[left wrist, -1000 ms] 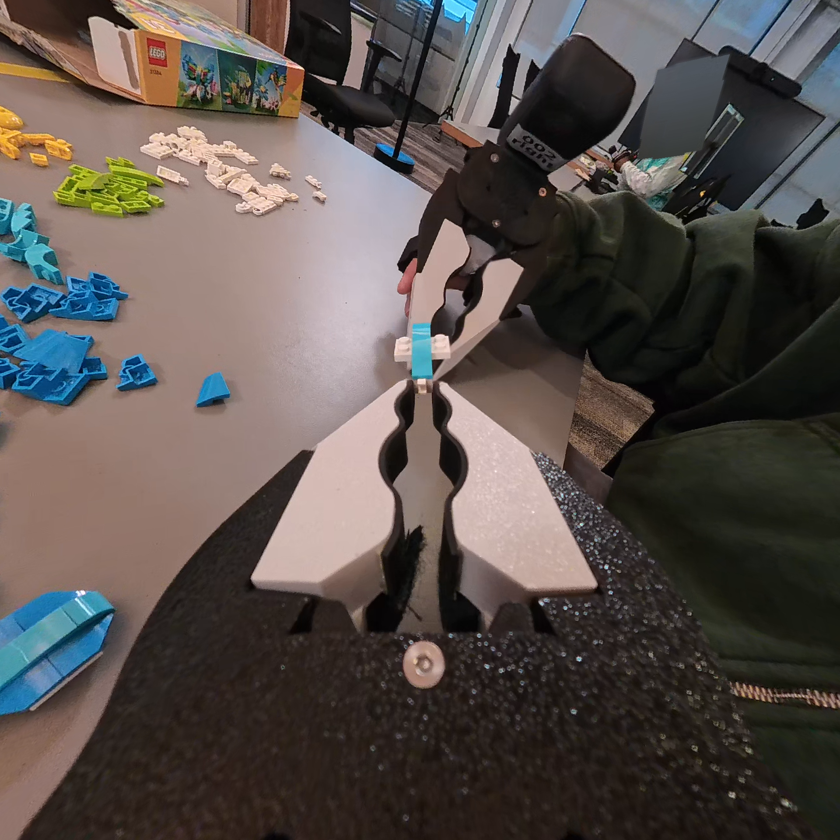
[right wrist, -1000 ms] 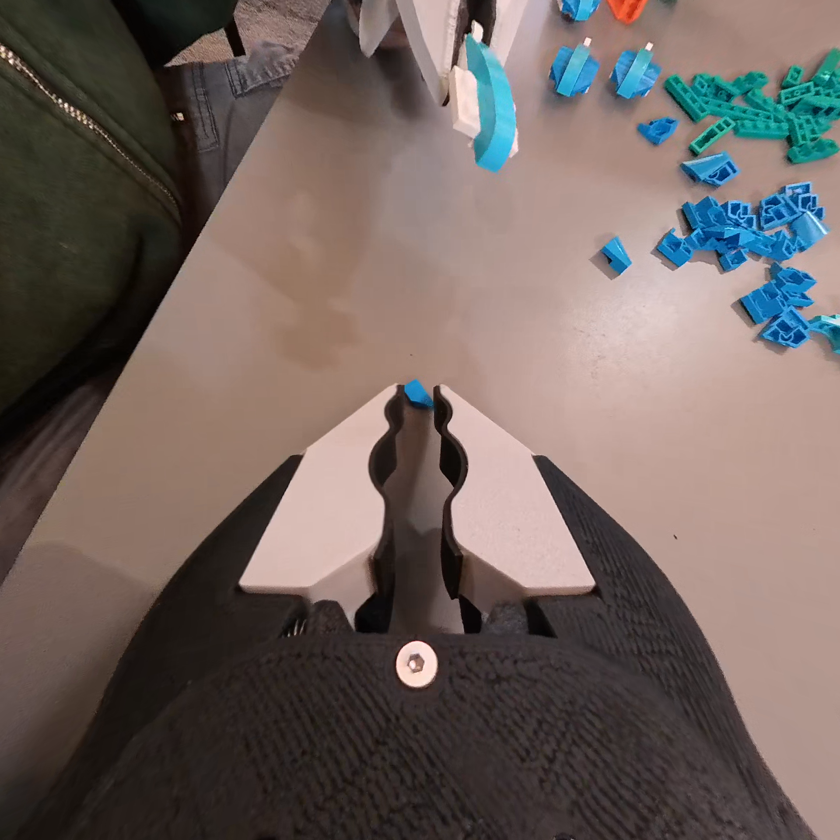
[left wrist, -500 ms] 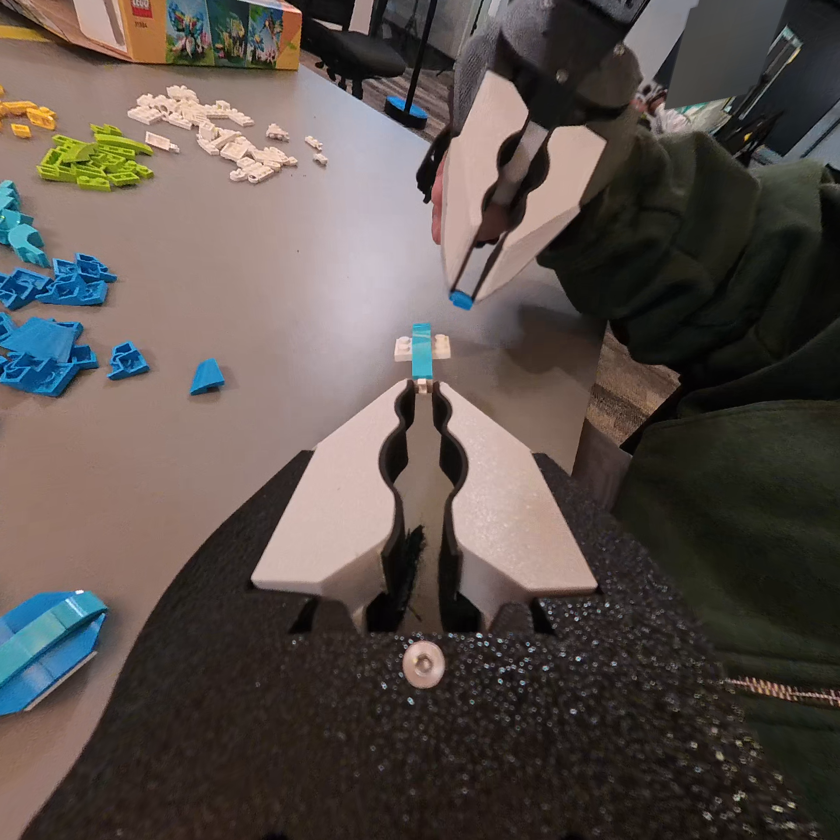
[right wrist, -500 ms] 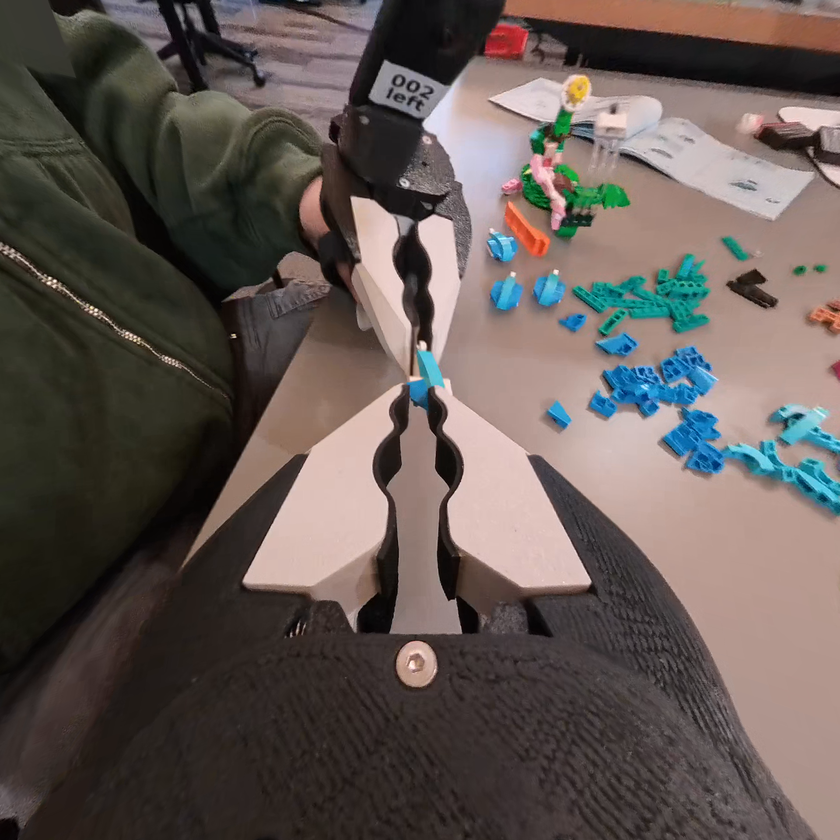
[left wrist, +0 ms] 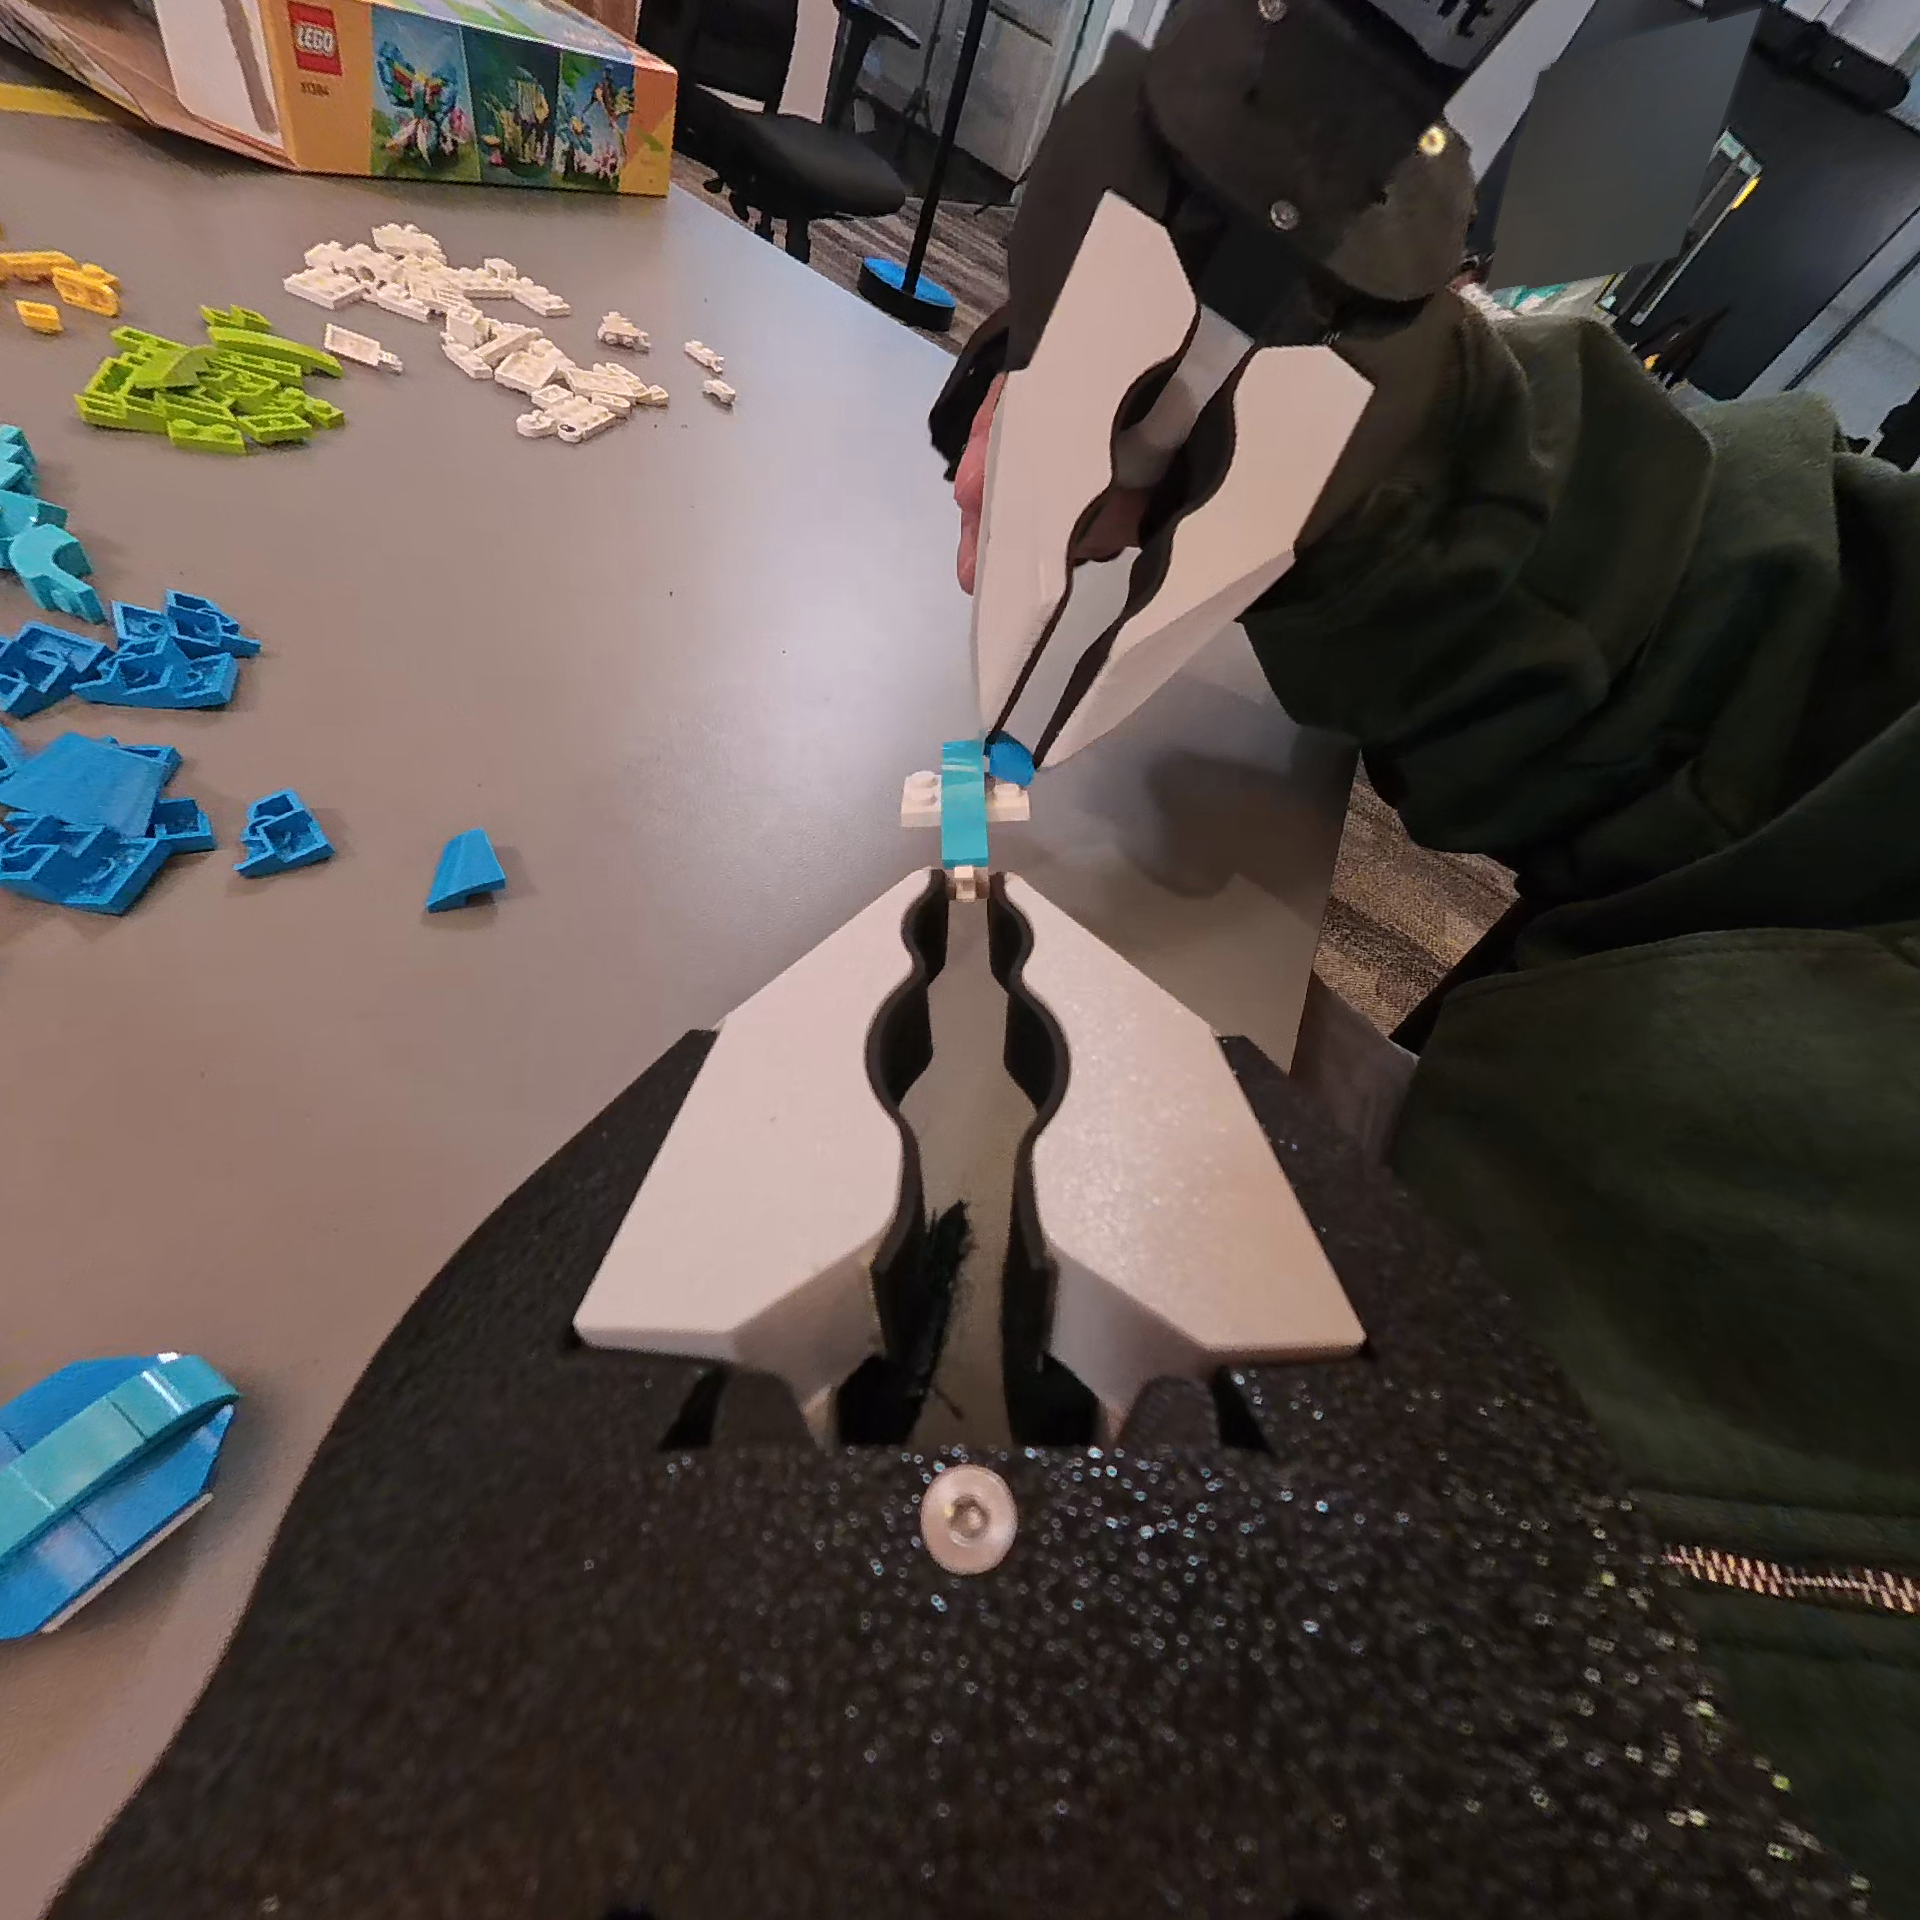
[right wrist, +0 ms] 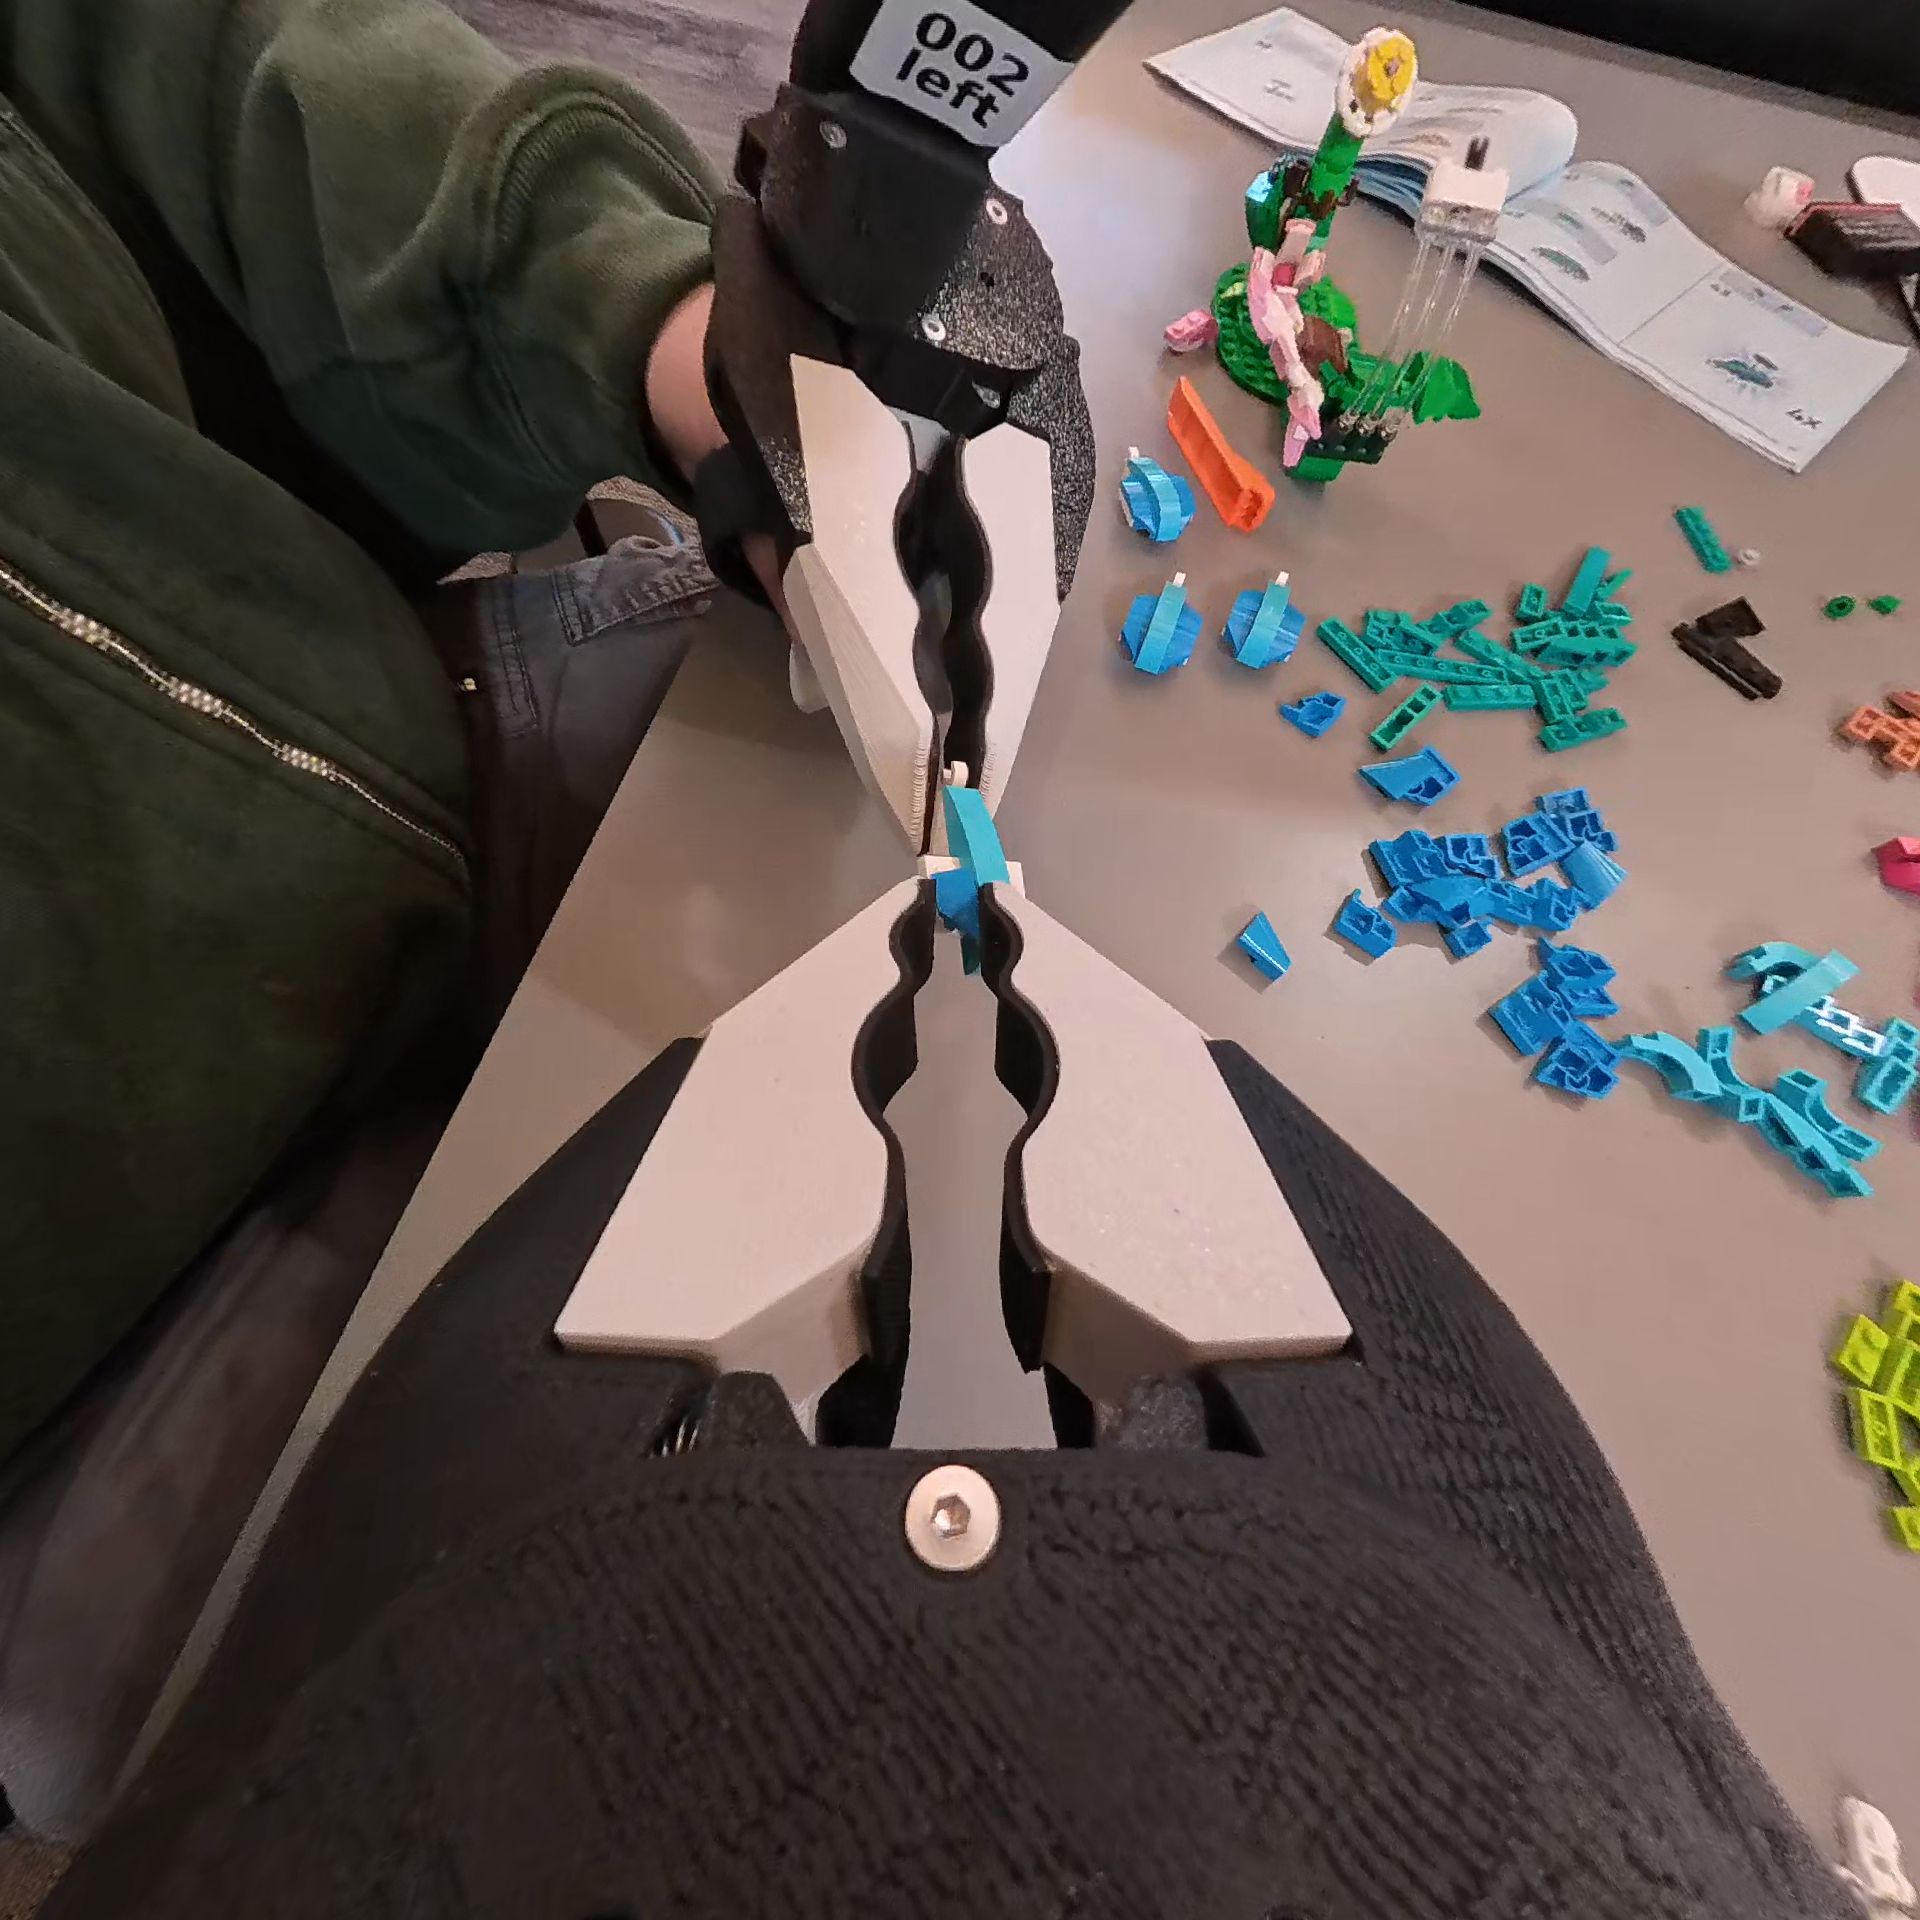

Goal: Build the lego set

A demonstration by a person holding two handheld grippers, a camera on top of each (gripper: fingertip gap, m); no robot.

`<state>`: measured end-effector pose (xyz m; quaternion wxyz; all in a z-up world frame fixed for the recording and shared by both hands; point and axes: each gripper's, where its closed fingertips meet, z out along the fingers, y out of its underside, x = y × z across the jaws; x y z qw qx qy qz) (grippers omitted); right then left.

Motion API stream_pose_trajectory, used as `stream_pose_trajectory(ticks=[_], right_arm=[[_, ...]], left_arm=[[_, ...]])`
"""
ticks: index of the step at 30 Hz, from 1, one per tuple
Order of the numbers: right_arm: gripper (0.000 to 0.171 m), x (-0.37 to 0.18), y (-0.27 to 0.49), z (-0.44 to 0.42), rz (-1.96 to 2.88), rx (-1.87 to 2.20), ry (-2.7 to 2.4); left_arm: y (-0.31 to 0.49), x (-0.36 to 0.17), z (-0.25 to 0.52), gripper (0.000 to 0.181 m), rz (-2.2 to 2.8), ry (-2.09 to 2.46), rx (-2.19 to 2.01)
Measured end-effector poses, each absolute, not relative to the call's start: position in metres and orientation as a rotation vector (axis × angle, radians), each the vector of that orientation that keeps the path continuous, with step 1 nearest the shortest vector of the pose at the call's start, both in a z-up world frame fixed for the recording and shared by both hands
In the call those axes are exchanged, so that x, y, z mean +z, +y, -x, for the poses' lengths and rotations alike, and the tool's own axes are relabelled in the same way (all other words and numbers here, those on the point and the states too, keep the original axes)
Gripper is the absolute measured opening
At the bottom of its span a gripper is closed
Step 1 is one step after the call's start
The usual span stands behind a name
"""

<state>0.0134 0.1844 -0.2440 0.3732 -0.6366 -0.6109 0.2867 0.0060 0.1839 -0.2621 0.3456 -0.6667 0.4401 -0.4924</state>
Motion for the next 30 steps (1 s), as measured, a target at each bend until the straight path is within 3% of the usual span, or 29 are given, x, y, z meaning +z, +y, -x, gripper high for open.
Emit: stream_pose_trajectory(ticks=[30], right_arm=[[0.009,-0.2403,0.1806,-0.0083,1.581,0.665,-1.614]], left_arm=[[0.1773,-0.2575,-0.0056,0.005,1.687,1.169,-1.327]])
